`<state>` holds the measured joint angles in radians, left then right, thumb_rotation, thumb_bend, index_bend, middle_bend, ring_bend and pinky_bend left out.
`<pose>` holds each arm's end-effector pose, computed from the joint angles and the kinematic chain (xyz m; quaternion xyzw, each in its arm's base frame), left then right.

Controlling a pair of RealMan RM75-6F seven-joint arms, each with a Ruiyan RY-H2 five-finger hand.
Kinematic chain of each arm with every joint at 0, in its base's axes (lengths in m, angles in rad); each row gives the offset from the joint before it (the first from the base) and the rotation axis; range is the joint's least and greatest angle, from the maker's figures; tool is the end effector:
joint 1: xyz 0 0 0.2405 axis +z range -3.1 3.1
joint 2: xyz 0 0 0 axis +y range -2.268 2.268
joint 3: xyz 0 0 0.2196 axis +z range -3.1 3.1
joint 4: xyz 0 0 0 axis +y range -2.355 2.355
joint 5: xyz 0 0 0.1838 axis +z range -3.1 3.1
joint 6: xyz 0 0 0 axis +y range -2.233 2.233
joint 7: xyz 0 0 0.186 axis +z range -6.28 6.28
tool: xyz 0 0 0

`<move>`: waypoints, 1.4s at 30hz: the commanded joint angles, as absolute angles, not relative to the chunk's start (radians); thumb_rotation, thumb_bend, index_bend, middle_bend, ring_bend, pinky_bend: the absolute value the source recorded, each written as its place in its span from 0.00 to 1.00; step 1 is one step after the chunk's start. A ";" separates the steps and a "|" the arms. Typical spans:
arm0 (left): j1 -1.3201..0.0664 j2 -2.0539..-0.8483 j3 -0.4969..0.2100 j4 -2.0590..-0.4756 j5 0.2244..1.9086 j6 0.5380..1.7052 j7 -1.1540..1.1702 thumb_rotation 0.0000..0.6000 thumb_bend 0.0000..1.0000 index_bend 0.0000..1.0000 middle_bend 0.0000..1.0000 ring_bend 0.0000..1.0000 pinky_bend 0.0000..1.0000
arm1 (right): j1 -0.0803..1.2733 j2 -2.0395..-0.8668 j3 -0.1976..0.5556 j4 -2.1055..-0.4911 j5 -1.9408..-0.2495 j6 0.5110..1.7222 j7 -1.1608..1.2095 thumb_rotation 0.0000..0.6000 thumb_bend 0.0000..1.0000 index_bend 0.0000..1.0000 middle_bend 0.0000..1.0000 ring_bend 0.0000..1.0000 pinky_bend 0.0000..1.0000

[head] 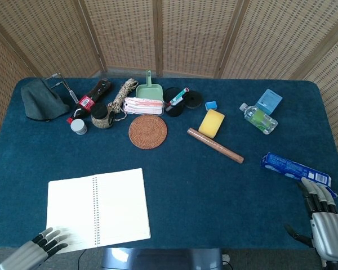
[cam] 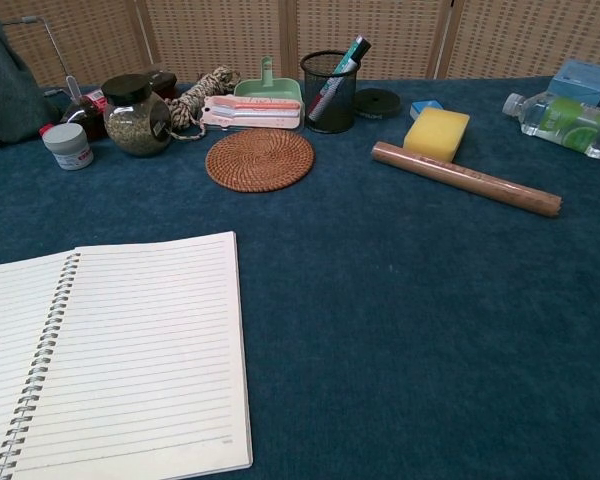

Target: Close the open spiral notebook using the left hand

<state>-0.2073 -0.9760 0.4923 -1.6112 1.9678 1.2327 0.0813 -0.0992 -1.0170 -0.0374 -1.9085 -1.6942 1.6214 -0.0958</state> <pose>-0.2684 0.0850 0.0796 -0.8648 -0.3793 -0.1582 0.2885 -0.2221 -0.1571 0.1750 0.5755 -0.4160 0.4196 0.5654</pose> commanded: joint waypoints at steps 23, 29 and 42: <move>-0.100 -1.350 0.372 -0.862 2.124 1.575 0.060 1.00 0.05 0.04 0.00 0.00 0.04 | -0.098 -1.018 -0.036 -1.908 -1.692 1.620 -0.096 1.00 0.20 0.00 0.00 0.00 0.00; -0.093 -1.427 0.355 -0.752 2.133 1.635 0.070 1.00 0.05 0.03 0.00 0.00 0.04 | -0.097 -1.020 -0.035 -1.907 -1.691 1.619 -0.098 1.00 0.20 0.00 0.00 0.00 0.00; -0.099 -1.494 0.362 -0.679 2.125 1.674 0.030 1.00 0.14 0.15 0.00 0.00 0.05 | -0.097 -1.017 -0.036 -1.904 -1.695 1.622 -0.090 1.00 0.20 0.00 0.00 0.00 0.00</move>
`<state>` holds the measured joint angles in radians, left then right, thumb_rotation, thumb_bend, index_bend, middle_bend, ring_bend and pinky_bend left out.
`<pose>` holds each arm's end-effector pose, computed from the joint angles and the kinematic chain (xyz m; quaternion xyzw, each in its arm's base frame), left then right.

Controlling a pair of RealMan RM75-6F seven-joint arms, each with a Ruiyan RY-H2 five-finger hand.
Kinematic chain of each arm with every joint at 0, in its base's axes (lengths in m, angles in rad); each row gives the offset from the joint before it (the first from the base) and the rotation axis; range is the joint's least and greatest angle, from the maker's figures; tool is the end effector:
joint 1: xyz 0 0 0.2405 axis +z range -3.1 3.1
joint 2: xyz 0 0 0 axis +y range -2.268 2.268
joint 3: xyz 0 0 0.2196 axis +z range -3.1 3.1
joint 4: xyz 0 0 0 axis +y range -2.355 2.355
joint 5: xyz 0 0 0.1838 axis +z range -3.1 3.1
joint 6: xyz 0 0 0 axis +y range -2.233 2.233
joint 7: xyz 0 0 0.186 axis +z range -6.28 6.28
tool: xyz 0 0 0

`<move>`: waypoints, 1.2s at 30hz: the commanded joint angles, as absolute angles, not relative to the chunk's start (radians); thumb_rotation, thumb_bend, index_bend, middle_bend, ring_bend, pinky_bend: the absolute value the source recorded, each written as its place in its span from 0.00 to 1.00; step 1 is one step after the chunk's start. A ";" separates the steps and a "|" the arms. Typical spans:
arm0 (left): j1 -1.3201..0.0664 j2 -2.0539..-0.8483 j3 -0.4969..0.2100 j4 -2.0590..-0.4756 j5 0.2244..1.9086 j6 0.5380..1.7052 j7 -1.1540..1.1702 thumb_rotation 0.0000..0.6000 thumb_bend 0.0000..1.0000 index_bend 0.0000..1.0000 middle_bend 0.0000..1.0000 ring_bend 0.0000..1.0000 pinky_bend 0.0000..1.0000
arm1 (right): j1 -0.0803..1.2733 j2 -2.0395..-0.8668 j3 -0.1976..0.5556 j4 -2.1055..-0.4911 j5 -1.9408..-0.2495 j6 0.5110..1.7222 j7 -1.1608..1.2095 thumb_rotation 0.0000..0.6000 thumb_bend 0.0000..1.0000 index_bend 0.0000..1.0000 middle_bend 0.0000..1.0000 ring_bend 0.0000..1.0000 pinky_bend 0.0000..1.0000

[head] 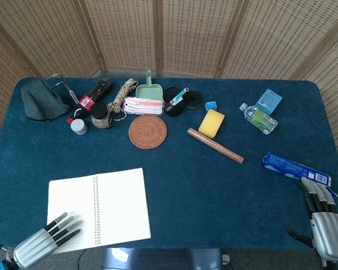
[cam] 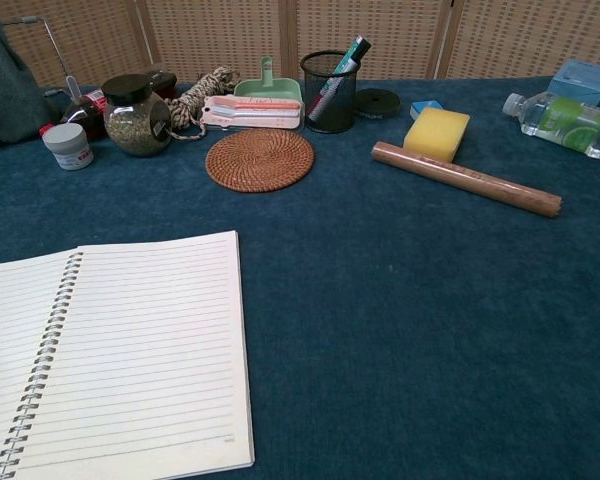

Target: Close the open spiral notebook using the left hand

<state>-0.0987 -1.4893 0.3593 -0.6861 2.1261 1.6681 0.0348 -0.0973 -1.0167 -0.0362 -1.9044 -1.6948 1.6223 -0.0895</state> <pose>-0.2936 0.1133 0.0402 -0.8998 -0.1257 -0.2771 0.3126 -0.2223 -0.1577 0.1754 0.5755 -0.4154 0.4213 0.5647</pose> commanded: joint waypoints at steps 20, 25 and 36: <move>-0.069 -1.576 0.346 -0.493 2.089 1.881 -0.106 1.00 0.48 0.65 0.01 0.06 0.17 | -0.095 -1.017 -0.040 -1.906 -1.699 1.616 -0.091 1.00 0.20 0.00 0.00 0.00 0.00; -0.060 -1.593 0.321 -0.462 2.051 1.899 -0.124 1.00 0.51 0.69 0.02 0.06 0.18 | -0.096 -1.016 -0.041 -1.906 -1.701 1.619 -0.089 1.00 0.20 0.00 0.00 0.00 0.00; -0.082 -1.527 0.294 -0.385 2.003 1.937 -0.152 1.00 0.51 0.70 0.02 0.07 0.19 | -0.096 -1.018 -0.041 -1.907 -1.704 1.619 -0.092 1.00 0.20 0.00 0.00 0.00 0.00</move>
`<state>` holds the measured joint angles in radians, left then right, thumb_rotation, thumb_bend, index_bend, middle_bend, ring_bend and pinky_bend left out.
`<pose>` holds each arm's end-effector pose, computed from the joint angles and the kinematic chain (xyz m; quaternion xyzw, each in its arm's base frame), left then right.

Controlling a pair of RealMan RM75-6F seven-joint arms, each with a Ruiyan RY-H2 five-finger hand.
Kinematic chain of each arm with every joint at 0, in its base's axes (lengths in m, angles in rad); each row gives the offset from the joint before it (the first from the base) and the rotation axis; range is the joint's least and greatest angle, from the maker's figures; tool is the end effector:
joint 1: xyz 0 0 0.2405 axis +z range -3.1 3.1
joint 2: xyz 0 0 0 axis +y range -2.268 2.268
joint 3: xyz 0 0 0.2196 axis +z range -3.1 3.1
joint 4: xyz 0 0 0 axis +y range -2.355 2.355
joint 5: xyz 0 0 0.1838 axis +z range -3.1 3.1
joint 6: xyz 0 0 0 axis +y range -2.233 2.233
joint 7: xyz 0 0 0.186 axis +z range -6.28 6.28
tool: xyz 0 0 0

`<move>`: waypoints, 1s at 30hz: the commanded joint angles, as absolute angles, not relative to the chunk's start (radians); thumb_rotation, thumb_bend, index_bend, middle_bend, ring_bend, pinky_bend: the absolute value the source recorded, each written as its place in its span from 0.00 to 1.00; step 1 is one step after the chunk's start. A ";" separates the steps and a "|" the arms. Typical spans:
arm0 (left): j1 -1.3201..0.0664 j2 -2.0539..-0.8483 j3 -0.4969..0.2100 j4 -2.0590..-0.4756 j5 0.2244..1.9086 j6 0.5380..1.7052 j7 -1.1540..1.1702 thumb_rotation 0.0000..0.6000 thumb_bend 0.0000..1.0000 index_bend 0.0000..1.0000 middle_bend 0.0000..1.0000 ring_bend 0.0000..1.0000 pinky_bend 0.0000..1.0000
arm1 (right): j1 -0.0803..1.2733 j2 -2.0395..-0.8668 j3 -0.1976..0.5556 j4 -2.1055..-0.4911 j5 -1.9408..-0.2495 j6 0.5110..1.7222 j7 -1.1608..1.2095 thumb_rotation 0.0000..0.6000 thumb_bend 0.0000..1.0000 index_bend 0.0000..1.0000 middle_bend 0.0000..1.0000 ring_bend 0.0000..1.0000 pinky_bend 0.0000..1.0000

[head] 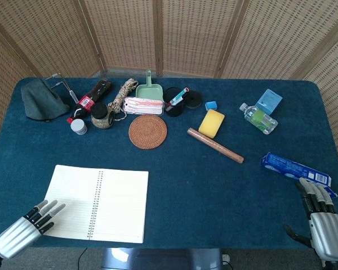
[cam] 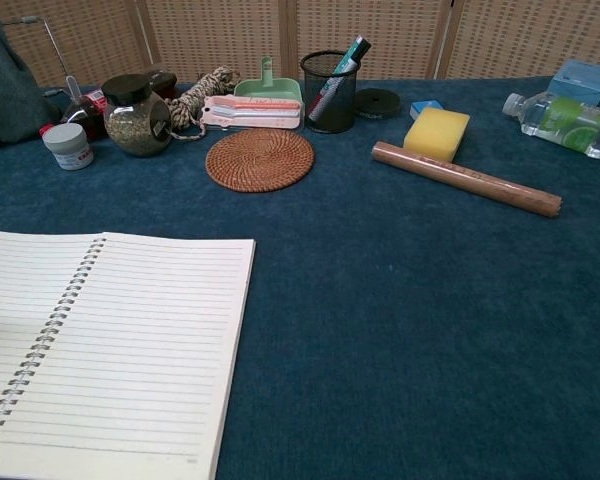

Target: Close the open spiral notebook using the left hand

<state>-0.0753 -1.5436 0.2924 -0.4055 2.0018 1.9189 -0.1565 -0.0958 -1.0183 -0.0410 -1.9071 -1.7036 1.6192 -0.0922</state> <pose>-0.2957 0.1417 0.0932 -0.8542 -0.0895 -0.3392 0.3836 -0.2203 -0.1572 0.1734 0.5787 -0.4158 0.4222 0.5603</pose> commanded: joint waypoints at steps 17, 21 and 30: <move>-0.409 -1.398 0.374 -0.587 2.271 2.101 0.190 1.00 0.48 0.69 0.00 0.04 0.20 | -0.093 -1.024 -0.042 -1.909 -1.700 1.610 -0.107 1.00 0.20 0.00 0.00 0.00 0.00; -0.513 -1.317 0.385 -0.850 2.355 1.959 0.329 1.00 0.47 0.69 0.00 0.04 0.21 | -0.092 -1.024 -0.043 -1.909 -1.702 1.608 -0.108 1.00 0.20 0.00 0.00 0.00 0.00; -0.592 -1.253 0.354 -1.169 2.423 1.730 0.461 1.00 0.46 0.67 0.00 0.04 0.20 | -0.094 -1.016 -0.044 -1.910 -1.704 1.613 -0.094 1.00 0.20 0.00 0.00 0.00 0.00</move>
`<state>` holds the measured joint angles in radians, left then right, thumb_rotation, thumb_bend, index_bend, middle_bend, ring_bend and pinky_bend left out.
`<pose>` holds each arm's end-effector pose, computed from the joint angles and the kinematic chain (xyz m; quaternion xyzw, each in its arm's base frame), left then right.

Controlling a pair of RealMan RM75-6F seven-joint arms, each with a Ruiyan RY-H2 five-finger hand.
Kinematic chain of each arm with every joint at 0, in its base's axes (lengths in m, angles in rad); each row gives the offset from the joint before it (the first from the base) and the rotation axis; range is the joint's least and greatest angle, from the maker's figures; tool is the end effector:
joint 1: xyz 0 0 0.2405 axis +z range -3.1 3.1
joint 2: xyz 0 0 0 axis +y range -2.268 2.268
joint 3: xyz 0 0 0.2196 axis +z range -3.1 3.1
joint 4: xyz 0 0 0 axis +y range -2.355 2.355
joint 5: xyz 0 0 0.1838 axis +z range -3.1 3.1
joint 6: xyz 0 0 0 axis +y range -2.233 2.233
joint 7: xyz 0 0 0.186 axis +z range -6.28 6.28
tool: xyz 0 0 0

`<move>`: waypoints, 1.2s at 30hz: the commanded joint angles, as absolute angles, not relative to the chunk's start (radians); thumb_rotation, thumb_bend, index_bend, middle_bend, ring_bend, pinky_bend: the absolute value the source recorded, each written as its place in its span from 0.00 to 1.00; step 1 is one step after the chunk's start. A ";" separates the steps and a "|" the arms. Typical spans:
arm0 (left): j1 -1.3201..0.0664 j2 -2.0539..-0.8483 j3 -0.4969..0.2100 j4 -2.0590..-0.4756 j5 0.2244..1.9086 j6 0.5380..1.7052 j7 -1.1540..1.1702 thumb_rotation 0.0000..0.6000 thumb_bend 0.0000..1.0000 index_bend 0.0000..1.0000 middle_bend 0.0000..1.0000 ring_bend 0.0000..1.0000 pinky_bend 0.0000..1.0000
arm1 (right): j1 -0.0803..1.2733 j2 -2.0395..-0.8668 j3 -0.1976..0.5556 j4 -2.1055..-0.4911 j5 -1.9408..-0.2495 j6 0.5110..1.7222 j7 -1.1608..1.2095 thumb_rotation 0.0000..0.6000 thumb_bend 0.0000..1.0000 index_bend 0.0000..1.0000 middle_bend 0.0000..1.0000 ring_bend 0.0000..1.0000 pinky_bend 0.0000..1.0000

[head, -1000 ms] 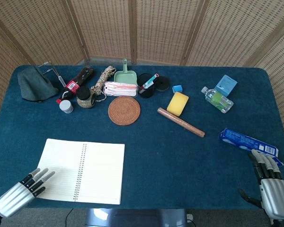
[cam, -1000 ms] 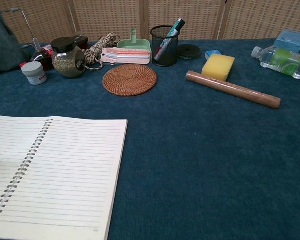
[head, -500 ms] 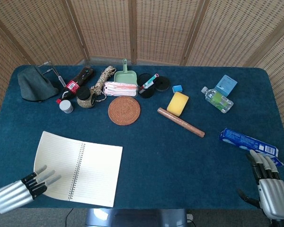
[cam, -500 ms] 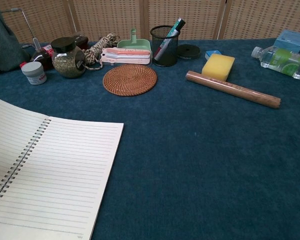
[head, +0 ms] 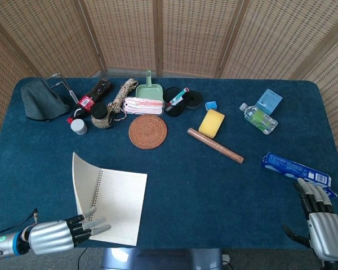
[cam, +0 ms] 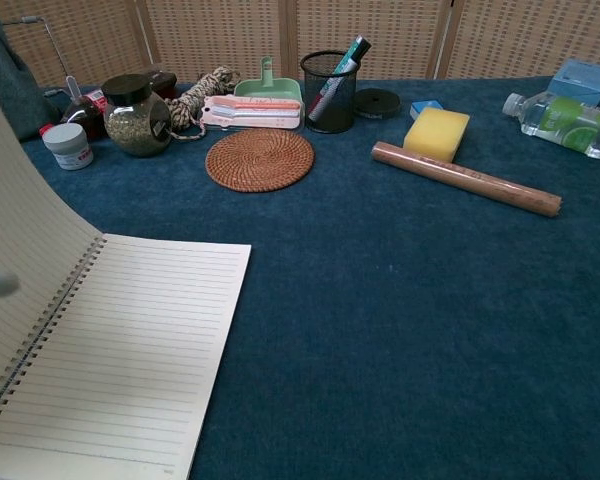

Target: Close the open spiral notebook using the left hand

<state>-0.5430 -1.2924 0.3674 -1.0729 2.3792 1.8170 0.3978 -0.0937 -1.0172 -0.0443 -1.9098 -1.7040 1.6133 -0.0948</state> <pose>-0.1658 0.1587 0.0794 -0.8573 0.1885 -0.4339 0.2029 -0.2200 -0.1571 0.1720 0.5812 -0.4175 0.4200 0.5581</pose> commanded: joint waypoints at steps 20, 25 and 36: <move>-0.539 -1.362 0.205 -1.261 2.270 1.599 0.473 1.00 0.45 0.00 0.00 0.00 0.04 | -0.089 -1.018 -0.049 -1.914 -1.699 1.595 -0.109 1.00 0.20 0.00 0.00 0.00 0.00; -0.506 -1.367 0.181 -1.279 2.192 1.579 0.461 1.00 0.45 0.00 0.00 0.00 0.05 | -0.088 -1.011 -0.050 -1.915 -1.699 1.595 -0.095 1.00 0.20 0.00 0.00 0.00 0.00; -0.261 -1.311 0.168 -1.464 1.810 1.626 0.316 1.00 0.44 0.00 0.00 0.00 0.03 | -0.086 -1.007 -0.047 -1.920 -1.700 1.599 -0.087 1.00 0.20 0.00 0.00 0.00 0.00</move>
<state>-0.3353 -1.3344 0.1691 -1.4049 1.8954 1.6055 0.3724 -0.0863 -1.0071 -0.0471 -1.9201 -1.7002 1.5987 -0.0873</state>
